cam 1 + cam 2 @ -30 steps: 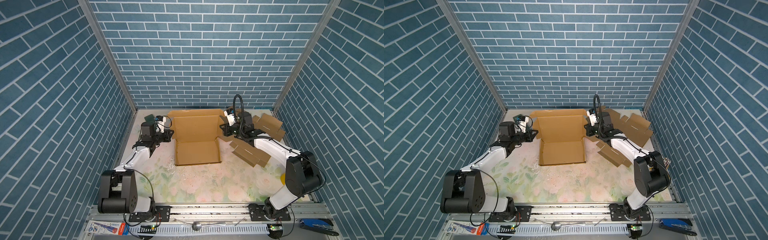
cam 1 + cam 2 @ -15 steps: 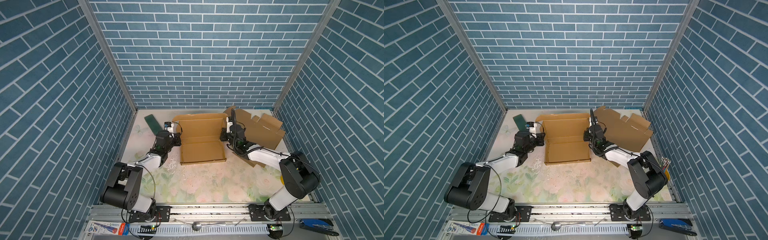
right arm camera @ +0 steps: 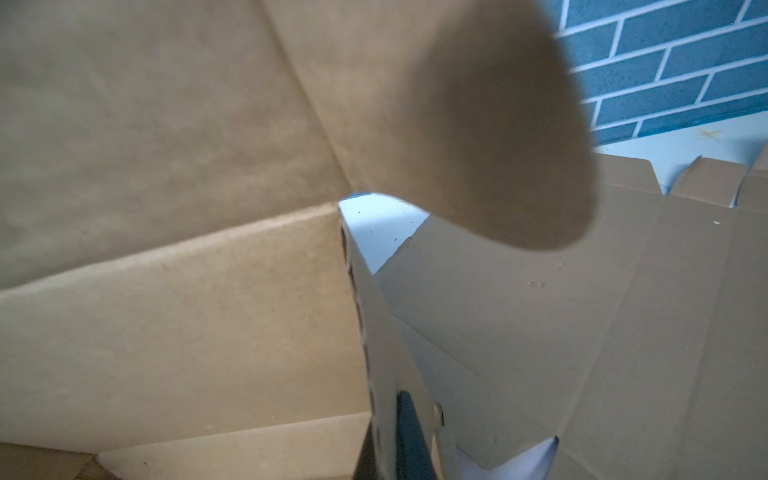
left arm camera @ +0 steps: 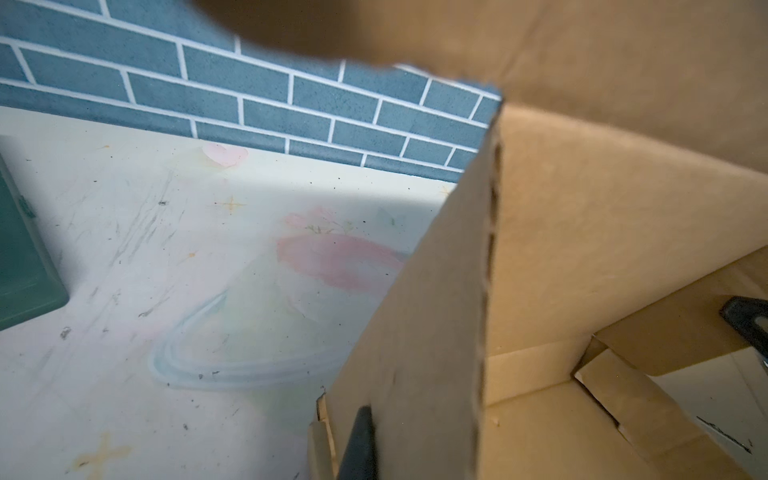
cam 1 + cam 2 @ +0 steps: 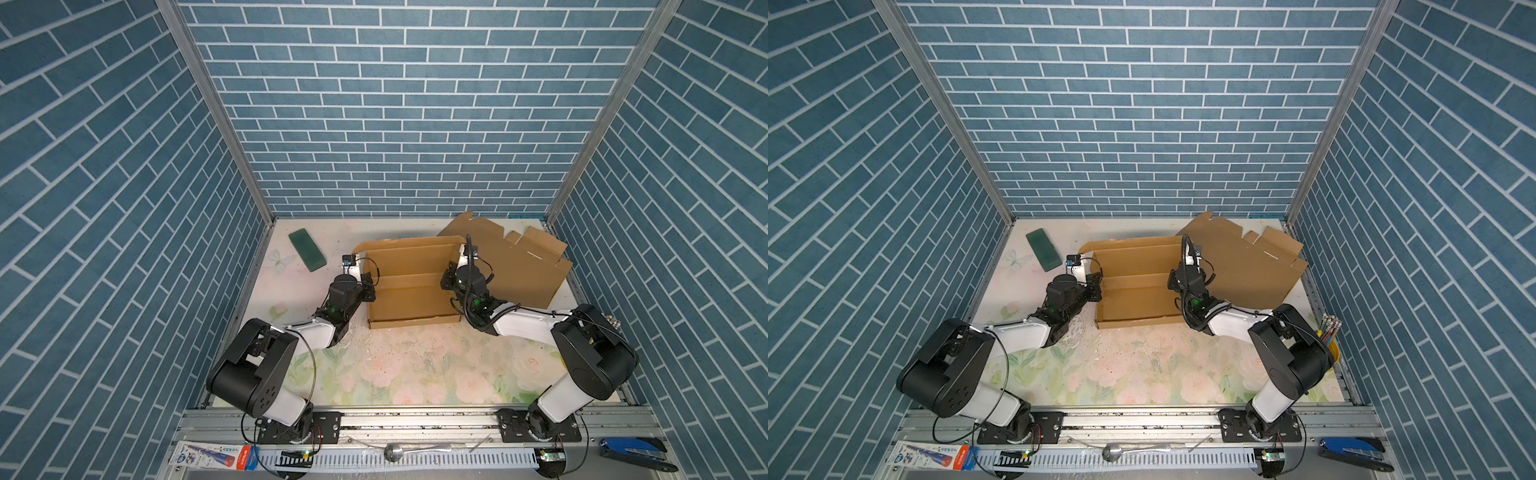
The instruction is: Fold the paper box
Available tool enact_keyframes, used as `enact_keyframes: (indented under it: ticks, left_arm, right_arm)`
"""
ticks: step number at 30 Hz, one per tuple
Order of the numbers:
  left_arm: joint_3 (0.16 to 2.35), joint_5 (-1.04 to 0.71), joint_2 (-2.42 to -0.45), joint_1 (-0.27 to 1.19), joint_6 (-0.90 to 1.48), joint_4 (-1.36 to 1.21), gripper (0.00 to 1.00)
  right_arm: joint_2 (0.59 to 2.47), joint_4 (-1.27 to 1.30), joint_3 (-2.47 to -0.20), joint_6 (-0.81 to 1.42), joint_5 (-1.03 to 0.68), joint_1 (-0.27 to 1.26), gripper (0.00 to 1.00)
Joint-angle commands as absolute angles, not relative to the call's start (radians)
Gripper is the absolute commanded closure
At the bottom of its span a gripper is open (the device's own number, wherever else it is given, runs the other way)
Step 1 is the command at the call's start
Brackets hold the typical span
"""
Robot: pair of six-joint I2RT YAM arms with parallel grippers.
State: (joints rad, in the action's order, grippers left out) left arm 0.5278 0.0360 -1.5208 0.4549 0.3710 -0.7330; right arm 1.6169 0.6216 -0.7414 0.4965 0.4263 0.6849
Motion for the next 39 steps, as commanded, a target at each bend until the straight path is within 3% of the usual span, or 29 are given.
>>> enact_keyframes:
  ticks: [1,11,21,25,32,36,39]
  left_arm:
    - [0.489,-0.026,-1.552,0.516,0.385,-0.748,0.93]
    - [0.381,-0.016,-1.485,0.526,0.341,-0.744,0.93]
    - [0.320,0.023,-1.473,0.548,0.249,-0.817,0.94]
    - [0.289,0.044,-1.463,0.555,0.234,-0.864,0.95]
    - [0.279,0.061,-1.444,0.575,0.178,-0.871,0.95]
    - [0.273,0.067,-1.446,0.584,0.166,-0.874,0.95]
    - [0.260,0.073,-1.448,0.585,0.165,-0.892,0.94]
  right_arm:
    - [1.620,0.627,-0.698,0.577,0.387,0.733,1.00]
    - [1.572,0.611,-0.634,0.588,0.325,0.739,1.00]
    - [1.305,0.320,-0.604,0.517,-0.110,0.582,0.58]
    - [1.127,0.073,-0.634,0.415,-0.217,0.529,0.45]
    - [0.928,-0.507,-0.884,0.087,-0.227,0.508,0.37]
    - [1.033,-0.736,-1.092,-0.020,-0.284,0.534,0.32]
    - [1.157,-0.831,-1.242,-0.103,-0.221,0.631,0.31]
